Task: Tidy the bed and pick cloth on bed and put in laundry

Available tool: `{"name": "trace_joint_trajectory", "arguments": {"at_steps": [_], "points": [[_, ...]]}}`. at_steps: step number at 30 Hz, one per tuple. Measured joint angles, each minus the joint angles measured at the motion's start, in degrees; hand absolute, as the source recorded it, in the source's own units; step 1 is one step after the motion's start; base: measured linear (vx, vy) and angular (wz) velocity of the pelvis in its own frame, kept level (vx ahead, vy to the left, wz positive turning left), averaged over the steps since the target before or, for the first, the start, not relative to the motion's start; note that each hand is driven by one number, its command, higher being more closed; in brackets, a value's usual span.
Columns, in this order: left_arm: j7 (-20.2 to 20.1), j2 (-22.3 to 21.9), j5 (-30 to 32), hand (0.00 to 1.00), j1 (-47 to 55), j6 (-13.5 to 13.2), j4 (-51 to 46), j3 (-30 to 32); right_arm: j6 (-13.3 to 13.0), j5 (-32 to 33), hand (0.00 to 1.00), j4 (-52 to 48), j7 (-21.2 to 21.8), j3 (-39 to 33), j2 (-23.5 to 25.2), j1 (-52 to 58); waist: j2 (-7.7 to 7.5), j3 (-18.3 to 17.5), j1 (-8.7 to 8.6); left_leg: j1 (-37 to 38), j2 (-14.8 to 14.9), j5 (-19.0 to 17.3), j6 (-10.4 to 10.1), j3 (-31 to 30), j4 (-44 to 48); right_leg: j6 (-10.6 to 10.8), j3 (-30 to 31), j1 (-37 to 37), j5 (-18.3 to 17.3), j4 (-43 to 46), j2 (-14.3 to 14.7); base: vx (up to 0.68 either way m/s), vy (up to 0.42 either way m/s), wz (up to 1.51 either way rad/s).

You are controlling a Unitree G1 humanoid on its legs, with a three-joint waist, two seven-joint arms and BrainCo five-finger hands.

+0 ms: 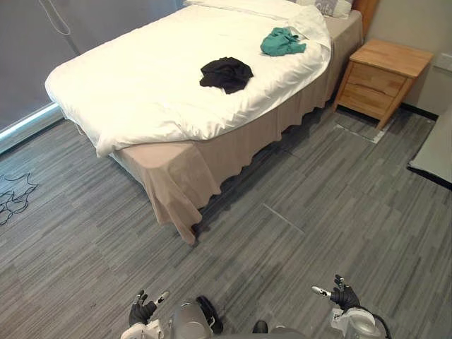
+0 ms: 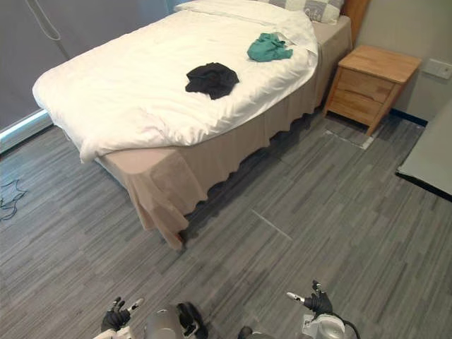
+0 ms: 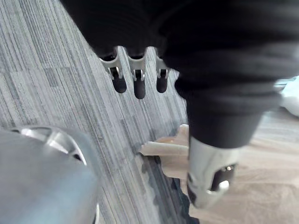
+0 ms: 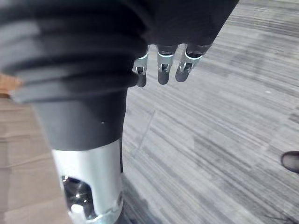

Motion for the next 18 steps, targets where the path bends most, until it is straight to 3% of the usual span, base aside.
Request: {"name": "trace_joint_trajectory", "arguments": {"at_steps": [1,2,4,6,8,10,12,13,14,15,17,18], "points": [[0.15,0.24,0.0,0.0,-0.56,0.04,1.15,-0.16,0.26,-0.02,0.0,1.73,0.28,-0.98,-0.57,-1.41,0.03,0.06,0.01,0.86,-1.07,-0.92,0.85,-1.39,-0.41,2.44,0.83,-4.26,1.23,11.18,-2.74,0.47,0.264,0.68],[0.44,1.78,-0.01,0.0,-1.17,-0.01,2.22,-1.21,0.72,-0.04,0.0,3.99,0.83,-1.77,-0.56,-2.9,0.07,1.27,-0.58,3.05,-1.63,-2.11,0.08,-4.47,-0.69,3.76,3.34,-9.8,2.8,25.45,-5.16,0.52,0.284,1.11],[0.67,4.27,-0.08,0.0,-1.72,-0.13,3.05,-3.03,1.53,-1.24,0.0,4.45,1.36,-1.75,-0.08,-2.43,0.63,2.71,-1.04,7.28,-1.65,-3.02,-0.7,-7.95,-1.22,3.69,4.53,-10.54,1.66,28.04,-4.67,0.44,0.137,1.27],[0.7,6.92,-0.23,0.0,-2.94,-0.3,3.09,-3.08,1.97,-1.62,0.0,4.57,1.62,-1.73,0.32,-1.6,0.92,2.88,-1.64,11.73,-1.54,-4.12,-2.0,-14.78,-3.95,3.29,6.68,-12.1,1.27,21.45,-2.07,0.41,-0.014,1.55],[0.57,8.4,-0.21,0.0,-5.54,-0.19,3.08,-3.07,2.21,0.93,0.0,4.47,1.48,-1.77,0.52,-1.28,0.93,2.9,-1.72,13.32,-1.6,-4.92,-2.8,-20.43,-6.64,2.81,8.56,-15.4,3.36,10.39,-0.09,0.28,-0.101,1.42],[0.5,8.59,-0.18,0.0,-7.06,0.08,3.09,-2.39,2.64,3.7,0.0,3.83,1.1,-1.8,1.18,-0.75,0.77,2.97,-1.7,13.92,-1.44,-5.31,-3.44,-21.77,-8.26,1.8,9.66,-18.0,8.83,0.46,-0.29,0.3,-0.169,1.11],[0.57,7.14,-0.19,0.0,-6.62,0.93,2.14,0.5,3.82,5.53,0.0,1.77,1.05,-1.73,3.24,0.82,0.5,3.04,-1.74,15.43,-0.52,-6.92,-6.19,-21.25,-7.01,-0.1,11.65,-20.65,17.51,-6.05,-1.62,0.42,-0.269,1.13],[0.59,6.84,-0.19,0.0,-6.1,0.99,1.91,1.41,3.98,5.66,0.0,1.69,1.1,-1.67,3.85,1.17,-0.01,3.18,-1.79,16.02,-0.27,-7.47,-7.0,-21.2,-5.94,-0.98,12.19,-20.57,20.02,-6.52,-1.76,0.48,-0.338,0.79],[0.62,7.0,-0.19,0.0,-4.23,1.02,1.51,3.36,4.39,5.74,0.0,1.53,1.17,-1.6,5.5,2.25,-2.49,2.56,-1.41,16.81,-0.53,-9.63,-9.9,-21.05,-3.12,-3.91,12.5,-20.23,28.16,-6.45,-2.82,0.61,-0.48,0.35],[0.76,6.72,-0.28,0.0,-2.68,1.23,1.7,5.35,4.5,5.77,0.0,1.27,1.25,-1.5,6.42,2.04,-2.95,2.38,-0.62,17.35,0.83,-12.15,-12.04,-19.58,-0.06,-1.29,11.56,-19.08,24.52,-5.44,-3.33,0.51,-0.43,0.05],[0.9,4.26,-0.98,0.0,-1.7,1.27,1.77,6.94,4.52,5.95,0.0,-1.18,1.34,-1.5,6.28,1.23,0.35,2.2,0.4,17.03,5.99,-14.04,-14.29,-16.38,2.67,-3.06,10.05,-18.35,22.24,-6.92,0.68,0.41,-0.297,-0.25],[1.14,3.06,-1.36,0.0,-1.68,1.28,1.77,7.09,4.99,6.77,0.0,-2.45,1.65,-1.54,5.95,0.82,2.07,1.62,0.29,17.67,7.32,-13.05,-15.38,-14.68,1.53,-3.63,9.45,-18.29,21.35,-7.25,1.9,0.37,-0.176,-0.06]]}}
